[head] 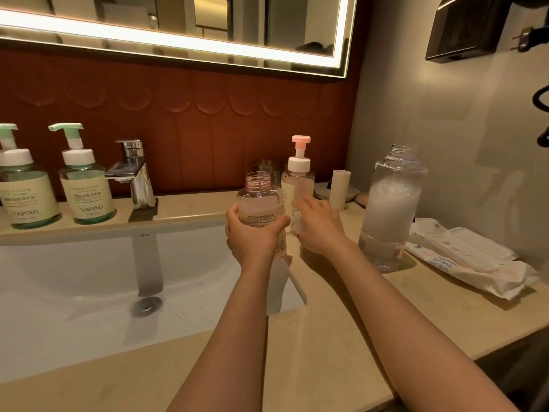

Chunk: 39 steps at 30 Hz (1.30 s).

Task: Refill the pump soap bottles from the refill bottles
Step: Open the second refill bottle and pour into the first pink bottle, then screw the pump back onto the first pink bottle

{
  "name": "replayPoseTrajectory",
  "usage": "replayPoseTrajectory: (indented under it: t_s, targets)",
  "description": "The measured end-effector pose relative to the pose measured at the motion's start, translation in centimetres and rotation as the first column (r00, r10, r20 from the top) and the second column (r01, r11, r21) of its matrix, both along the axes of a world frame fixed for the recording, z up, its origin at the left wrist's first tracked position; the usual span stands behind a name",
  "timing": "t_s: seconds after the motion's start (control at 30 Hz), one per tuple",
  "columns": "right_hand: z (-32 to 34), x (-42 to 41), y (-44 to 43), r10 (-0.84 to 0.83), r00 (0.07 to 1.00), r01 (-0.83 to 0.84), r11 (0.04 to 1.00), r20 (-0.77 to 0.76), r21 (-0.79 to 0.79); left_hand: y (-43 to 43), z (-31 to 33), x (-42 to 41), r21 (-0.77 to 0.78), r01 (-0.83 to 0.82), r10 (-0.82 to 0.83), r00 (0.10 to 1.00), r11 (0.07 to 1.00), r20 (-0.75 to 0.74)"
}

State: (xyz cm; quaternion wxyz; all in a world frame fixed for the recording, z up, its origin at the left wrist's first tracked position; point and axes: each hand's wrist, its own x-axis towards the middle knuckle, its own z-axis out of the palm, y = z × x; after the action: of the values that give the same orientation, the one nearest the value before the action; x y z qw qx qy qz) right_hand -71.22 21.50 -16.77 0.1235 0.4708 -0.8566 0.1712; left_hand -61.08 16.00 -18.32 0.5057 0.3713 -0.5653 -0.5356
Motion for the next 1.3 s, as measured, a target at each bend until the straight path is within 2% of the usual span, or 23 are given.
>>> replayPoseTrajectory:
  t_s: [0.2,0.4,0.57,0.67,0.77,0.93,1.17,1.3]
  targets:
    - [-1.4,-0.8,-0.5,0.015,0.994,-0.006,0.996,-0.108,0.086,0.1,-0.1,-0.2,-0.004,-0.041,0.041,0.999,0.999,0.021]
    - [-1.3,-0.8,-0.7,-0.057,0.966,0.08,0.993,-0.254,0.084,0.3,0.3,0.7,-0.041,-0.152,0.156,0.978,0.988,0.136]
    - [-0.7,-0.8,-0.3,-0.046,0.977,0.069,0.992,-0.209,0.102,-0.4,-0.6,1.8,0.001,-0.269,0.264,0.946,0.963,0.189]
    - [-0.2,-0.6,0.3,-0.051,0.978,0.054,0.999,-0.203,0.009,-0.7,-0.7,2.2,0.019,-0.314,0.304,0.93,0.949,0.206]
    - [0.2,-0.3,0.5,-0.073,0.974,0.027,0.977,-0.215,-0.209,-0.6,-0.8,2.1,0.031,-0.336,0.319,0.916,0.941,0.242]
    - [1.3,0.1,0.1,-0.108,0.91,-0.093,0.888,-0.4,-0.45,-0.8,-1.1,2.0,0.049,-0.341,0.315,0.908,0.939,0.277]
    - [1.8,-0.1,0.2,-0.157,0.85,-0.165,0.826,-0.502,-0.539,-0.6,-1.3,1.6,-0.103,-0.34,0.354,0.87,0.935,0.342]
    - [2.1,-0.3,0.3,-0.167,0.8,-0.235,0.797,-0.576,-0.557,-0.3,-1.4,1.4,-0.217,-0.284,0.348,0.858,0.934,0.377]
